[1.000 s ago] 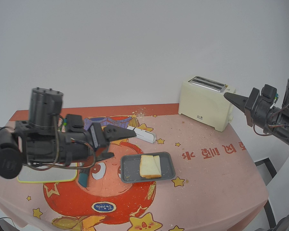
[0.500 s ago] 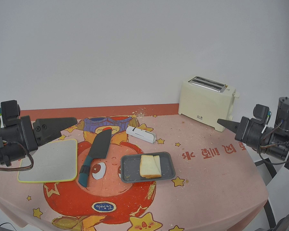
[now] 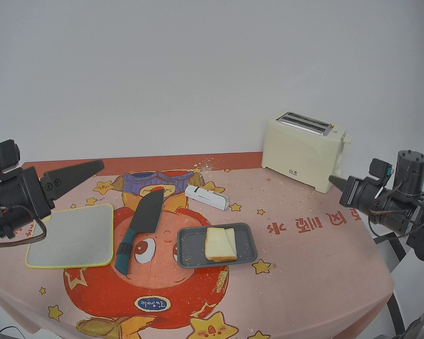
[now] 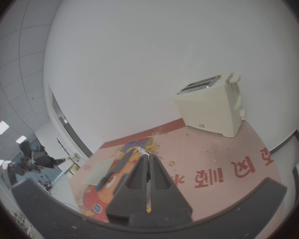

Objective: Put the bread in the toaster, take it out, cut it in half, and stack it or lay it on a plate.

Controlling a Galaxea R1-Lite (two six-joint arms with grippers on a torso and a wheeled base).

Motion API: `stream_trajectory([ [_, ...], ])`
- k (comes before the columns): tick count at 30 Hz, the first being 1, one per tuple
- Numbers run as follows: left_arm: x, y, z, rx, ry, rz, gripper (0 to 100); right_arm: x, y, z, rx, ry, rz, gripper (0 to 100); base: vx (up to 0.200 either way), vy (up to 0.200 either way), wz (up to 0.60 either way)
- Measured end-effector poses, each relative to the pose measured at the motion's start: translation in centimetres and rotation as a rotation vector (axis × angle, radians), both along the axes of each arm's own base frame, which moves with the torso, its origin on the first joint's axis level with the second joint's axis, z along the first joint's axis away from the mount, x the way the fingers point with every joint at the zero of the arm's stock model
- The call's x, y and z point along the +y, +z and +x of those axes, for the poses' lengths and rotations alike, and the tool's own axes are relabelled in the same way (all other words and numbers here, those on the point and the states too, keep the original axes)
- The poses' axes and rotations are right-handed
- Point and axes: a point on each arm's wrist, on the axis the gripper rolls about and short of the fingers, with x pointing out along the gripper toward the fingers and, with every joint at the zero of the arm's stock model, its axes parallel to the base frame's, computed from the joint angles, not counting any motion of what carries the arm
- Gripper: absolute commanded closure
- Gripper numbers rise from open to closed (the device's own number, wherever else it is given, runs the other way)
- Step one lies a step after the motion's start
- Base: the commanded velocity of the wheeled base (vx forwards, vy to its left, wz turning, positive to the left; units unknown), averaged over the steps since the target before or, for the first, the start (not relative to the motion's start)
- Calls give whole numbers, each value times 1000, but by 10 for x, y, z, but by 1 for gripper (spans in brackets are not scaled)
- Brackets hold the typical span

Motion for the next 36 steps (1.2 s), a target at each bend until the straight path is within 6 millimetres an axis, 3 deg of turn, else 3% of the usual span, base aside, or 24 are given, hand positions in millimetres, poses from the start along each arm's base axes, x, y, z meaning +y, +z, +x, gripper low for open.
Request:
stream_trajectory([
  [9,21,6,-2,-225,130,20,0,-66,23,18,-266,-266,-148,100,0,0,0],
  [15,24,7,-7,-240,151,24,0,-75,42,-2,-293,-300,-157,100,0,0,0],
  [20,27,10,-13,-265,170,28,0,-76,60,-36,-263,-301,-164,100,0,0,0],
  [29,34,16,-33,-323,239,31,0,-76,76,-129,-159,-257,-168,100,0,0,0],
  [36,39,0,-74,-343,266,35,0,-76,72,-198,-184,-234,-164,100,0,0,0],
])
